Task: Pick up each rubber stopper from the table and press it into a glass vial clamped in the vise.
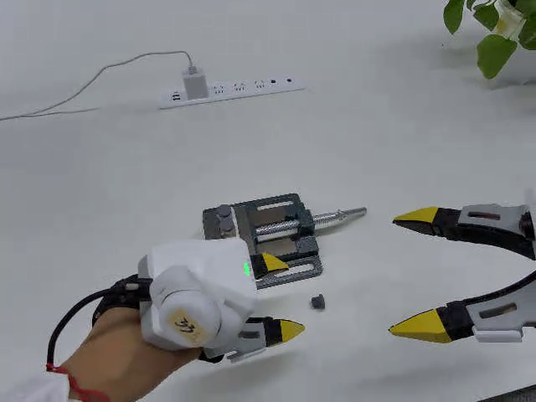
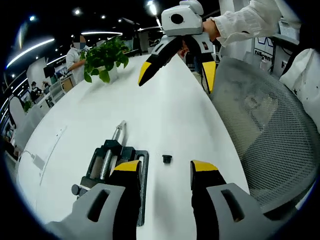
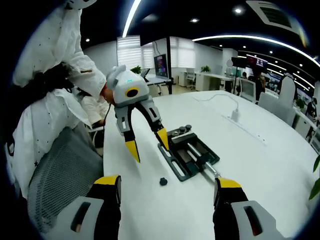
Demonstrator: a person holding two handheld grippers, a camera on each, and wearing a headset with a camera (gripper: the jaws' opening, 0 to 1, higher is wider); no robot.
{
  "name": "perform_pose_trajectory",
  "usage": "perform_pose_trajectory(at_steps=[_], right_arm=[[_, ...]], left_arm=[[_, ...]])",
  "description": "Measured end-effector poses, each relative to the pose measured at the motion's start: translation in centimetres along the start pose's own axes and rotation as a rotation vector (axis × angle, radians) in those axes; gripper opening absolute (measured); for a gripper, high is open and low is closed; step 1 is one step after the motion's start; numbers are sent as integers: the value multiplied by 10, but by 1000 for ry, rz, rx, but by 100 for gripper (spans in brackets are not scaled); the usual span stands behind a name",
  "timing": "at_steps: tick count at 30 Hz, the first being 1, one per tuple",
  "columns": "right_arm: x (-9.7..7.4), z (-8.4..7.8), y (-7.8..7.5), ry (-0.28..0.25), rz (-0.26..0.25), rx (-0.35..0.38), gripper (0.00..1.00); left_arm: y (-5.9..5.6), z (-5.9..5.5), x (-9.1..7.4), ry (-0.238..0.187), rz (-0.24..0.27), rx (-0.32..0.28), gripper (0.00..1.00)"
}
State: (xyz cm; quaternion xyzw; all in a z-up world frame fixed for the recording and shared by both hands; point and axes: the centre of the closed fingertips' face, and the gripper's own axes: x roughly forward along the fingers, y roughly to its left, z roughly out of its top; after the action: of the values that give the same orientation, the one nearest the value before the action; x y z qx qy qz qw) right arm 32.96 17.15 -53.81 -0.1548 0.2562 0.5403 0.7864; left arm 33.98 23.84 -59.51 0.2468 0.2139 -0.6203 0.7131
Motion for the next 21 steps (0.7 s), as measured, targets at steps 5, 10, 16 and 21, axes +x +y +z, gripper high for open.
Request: perform_pose_trajectory(at_steps=[5, 10, 16, 21], right_arm=[[-1, -2, -4, -8, -10, 16, 73], [-4, -5, -9, -13, -17, 28, 72], [-6, -6, -11, -19, -22, 39, 71], [-8, -8, -12, -15, -27, 47, 71]], left_arm=[[-4, -12, 20, 51, -30, 35, 24], [-3, -18, 33, 84, -36, 28, 23], [-6, -22, 45, 102, -57, 20, 17], [-5, -23, 48, 106, -61, 13, 14]])
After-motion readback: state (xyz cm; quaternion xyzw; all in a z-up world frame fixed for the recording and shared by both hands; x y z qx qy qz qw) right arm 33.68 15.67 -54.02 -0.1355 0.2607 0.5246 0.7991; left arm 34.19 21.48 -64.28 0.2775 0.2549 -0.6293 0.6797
